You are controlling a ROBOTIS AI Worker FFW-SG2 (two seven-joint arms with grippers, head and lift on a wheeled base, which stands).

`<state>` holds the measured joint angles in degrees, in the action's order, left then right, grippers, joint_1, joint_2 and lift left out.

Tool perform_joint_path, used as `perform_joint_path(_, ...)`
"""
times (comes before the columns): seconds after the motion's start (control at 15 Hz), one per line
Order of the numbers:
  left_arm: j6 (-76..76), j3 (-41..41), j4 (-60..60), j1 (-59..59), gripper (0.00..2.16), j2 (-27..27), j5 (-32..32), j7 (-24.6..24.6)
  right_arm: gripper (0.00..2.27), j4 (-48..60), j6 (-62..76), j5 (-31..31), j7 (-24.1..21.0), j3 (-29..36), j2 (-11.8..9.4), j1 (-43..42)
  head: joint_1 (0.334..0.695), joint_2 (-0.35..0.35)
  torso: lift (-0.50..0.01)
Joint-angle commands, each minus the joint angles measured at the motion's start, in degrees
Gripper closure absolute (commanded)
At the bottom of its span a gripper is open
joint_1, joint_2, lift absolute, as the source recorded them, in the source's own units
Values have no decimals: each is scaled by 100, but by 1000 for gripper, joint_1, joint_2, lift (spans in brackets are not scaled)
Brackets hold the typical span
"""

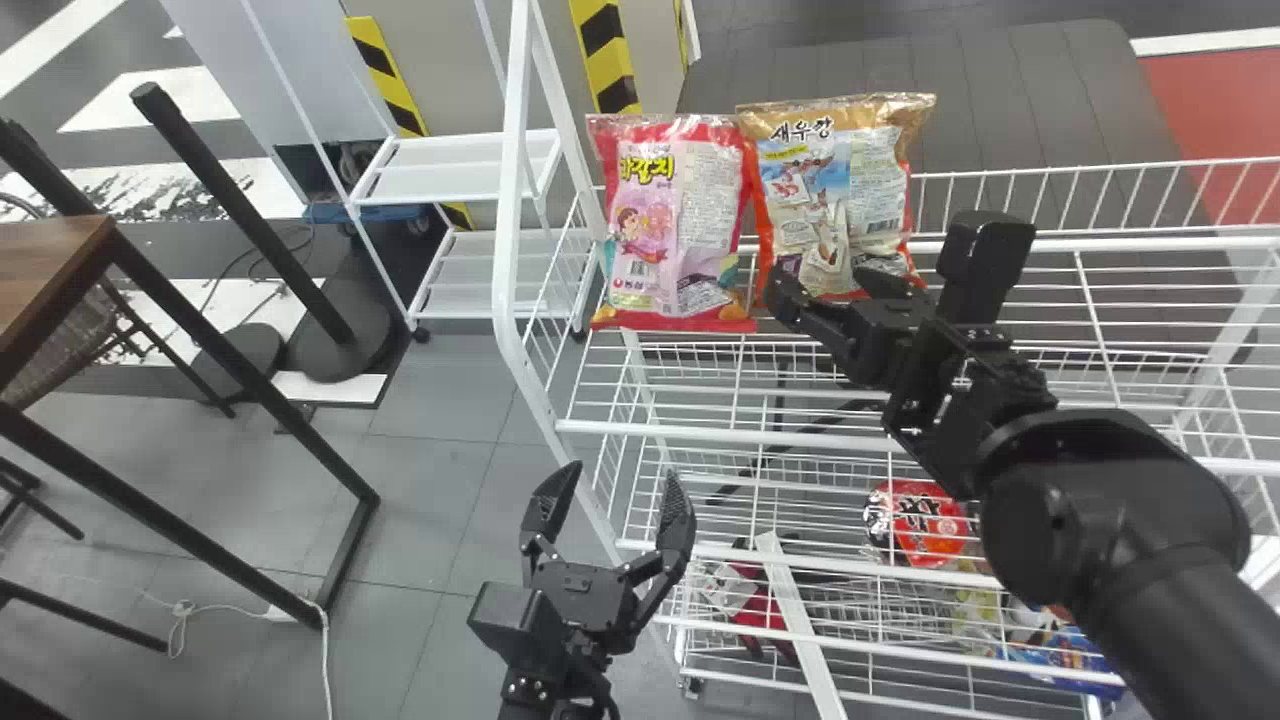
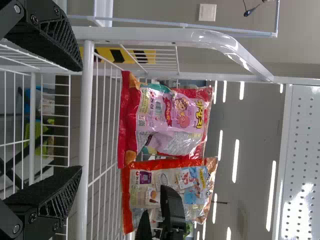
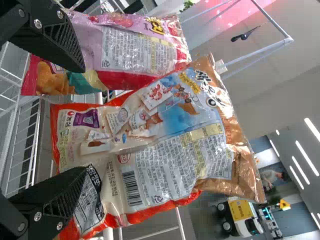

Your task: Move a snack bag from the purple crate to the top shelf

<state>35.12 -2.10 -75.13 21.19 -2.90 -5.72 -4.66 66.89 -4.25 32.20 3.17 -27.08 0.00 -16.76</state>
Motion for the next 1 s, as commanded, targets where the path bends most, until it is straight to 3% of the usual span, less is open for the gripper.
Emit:
perform_joint_path(0.0, 8, -1, 8, -1, 124, 0, 0, 9, 144, 422, -98, -118, -9, -34, 5, 200, 695, 267, 1)
perform_joint_path(0.4, 236, 8, -10, 43, 124, -17, -26, 26, 144, 2636, -1750, -513, -317, 98, 5, 683, 695, 313, 1)
perform_joint_path(0.47, 254, 8, -19, 51, 124, -17, -35, 26, 144, 3058, -1997, -689, -335, 115, -79, 850, 695, 320, 1)
perform_joint_path(0.73, 254, 8, -370, 262, 124, -35, -87, 26, 113, 4377, -1452, -1603, -466, 388, -1230, 2116, 695, 300, 1)
perform_joint_path(0.8, 166, 26, -537, 341, 124, -44, -87, 26, 113, 4447, -995, -1708, -475, 555, -1459, 2529, 695, 281, 1)
perform_joint_path(0.93, -309, 35, -863, 429, 124, -44, -87, 35, 124, 4456, -204, -1831, -466, 871, -1696, 3188, 695, 238, 1)
